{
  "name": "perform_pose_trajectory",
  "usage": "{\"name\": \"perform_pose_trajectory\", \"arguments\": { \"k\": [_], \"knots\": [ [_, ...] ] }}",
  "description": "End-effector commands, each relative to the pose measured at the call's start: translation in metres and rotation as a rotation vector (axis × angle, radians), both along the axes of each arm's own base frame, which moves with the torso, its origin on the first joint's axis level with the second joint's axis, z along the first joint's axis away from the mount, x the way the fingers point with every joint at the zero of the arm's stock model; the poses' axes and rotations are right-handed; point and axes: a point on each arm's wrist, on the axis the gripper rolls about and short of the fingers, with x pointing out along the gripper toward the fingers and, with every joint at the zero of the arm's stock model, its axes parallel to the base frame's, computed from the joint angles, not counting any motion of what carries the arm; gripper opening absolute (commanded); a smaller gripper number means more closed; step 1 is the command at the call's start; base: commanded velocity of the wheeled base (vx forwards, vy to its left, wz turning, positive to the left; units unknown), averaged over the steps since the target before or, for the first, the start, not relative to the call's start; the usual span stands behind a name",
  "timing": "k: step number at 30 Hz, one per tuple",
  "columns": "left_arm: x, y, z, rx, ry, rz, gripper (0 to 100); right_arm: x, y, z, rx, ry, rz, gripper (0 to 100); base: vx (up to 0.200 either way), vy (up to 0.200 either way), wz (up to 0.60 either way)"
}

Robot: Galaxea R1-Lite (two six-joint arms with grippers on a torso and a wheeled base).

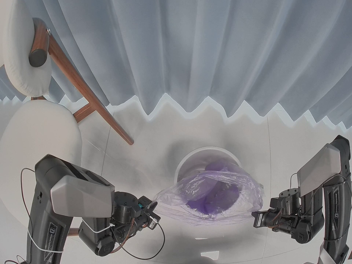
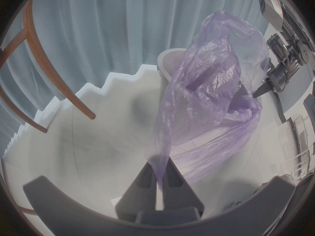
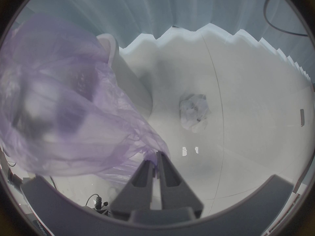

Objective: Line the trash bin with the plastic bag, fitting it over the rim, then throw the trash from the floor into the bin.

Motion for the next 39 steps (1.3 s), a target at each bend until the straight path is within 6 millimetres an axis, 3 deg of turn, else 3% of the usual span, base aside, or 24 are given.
{"name": "perform_pose_trajectory", "arguments": {
  "k": [1, 9, 18, 22, 28, 32, 39],
  "knots": [
    [-0.002, -0.003, 0.002, -0.008, -0.003, 0.012, 100, 0.001, 0.001, 0.012, 0.018, -0.048, 0.001, 100, 0.0, 0.0, 0.0],
    [-0.02, -0.003, 0.031, -0.058, -0.021, -0.01, 100, -0.024, 0.001, 0.04, 0.031, -0.071, 0.039, 100, 0.0, 0.0, 0.0],
    [-0.027, 0.012, 0.087, -0.19, -0.126, 0.03, 100, -0.024, 0.001, 0.08, 0.096, -0.247, 0.053, 100, 0.0, 0.0, 0.0],
    [-0.013, 0.005, 0.095, -0.221, -0.18, 0.03, 100, -0.005, 0.009, 0.092, 0.111, -0.358, 0.085, 100, 0.0, 0.0, 0.0],
    [-0.002, -0.022, 0.097, -0.222, -0.167, -0.034, 100, 0.025, 0.02, 0.107, 0.151, -0.49, 0.18, 100, 0.0, 0.0, 0.0],
    [0.004, -0.038, 0.099, -0.2, -0.122, -0.068, 100, 0.041, 0.027, 0.102, 0.147, -0.509, 0.19, 100, 0.0, 0.0, 0.0],
    [0.015, -0.052, 0.103, -0.182, -0.092, -0.084, 100, 0.046, 0.029, 0.104, 0.157, -0.529, 0.188, 100, 0.0, 0.0, 0.0]
  ]
}}
